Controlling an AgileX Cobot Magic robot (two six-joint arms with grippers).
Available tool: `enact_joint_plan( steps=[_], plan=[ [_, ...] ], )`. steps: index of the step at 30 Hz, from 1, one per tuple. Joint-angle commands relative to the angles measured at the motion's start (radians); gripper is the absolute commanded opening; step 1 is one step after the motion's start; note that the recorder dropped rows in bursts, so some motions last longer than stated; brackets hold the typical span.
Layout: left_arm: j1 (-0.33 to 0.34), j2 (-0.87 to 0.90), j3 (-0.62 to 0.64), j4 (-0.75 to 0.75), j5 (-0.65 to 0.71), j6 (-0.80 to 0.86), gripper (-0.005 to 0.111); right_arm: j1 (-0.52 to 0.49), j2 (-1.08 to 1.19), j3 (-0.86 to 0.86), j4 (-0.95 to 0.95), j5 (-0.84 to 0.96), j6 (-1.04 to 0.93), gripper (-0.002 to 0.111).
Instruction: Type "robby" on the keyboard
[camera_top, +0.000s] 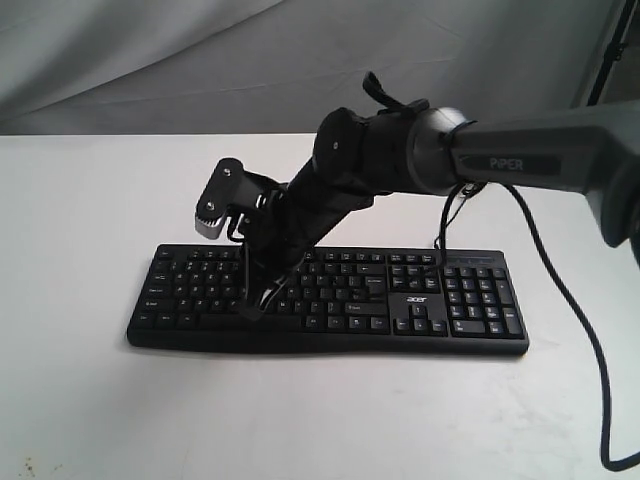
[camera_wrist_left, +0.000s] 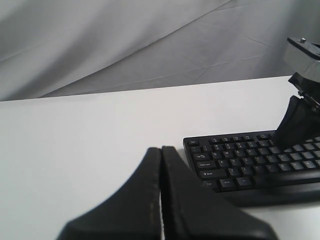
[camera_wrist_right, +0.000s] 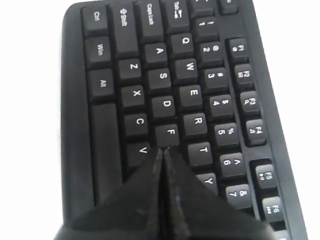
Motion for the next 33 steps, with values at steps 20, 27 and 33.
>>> enact_joint_plan(
  steps=[20, 27, 33],
  plan=[
    [-0.006, -0.003, 0.004, 0.005, -0.005, -0.003, 0.000, -0.057, 0.122, -0.191, -0.073, 0.093, 0.066, 0.000],
    [-0.006, -0.003, 0.004, 0.005, -0.005, -0.003, 0.000, -0.061, 0.122, -0.191, -0.073, 0.120, 0.055, 0.000],
    [-0.006, -0.003, 0.004, 0.005, -0.005, -0.003, 0.000, -0.061, 0.122, -0.191, -0.063, 0.120, 0.033, 0.000]
  ],
)
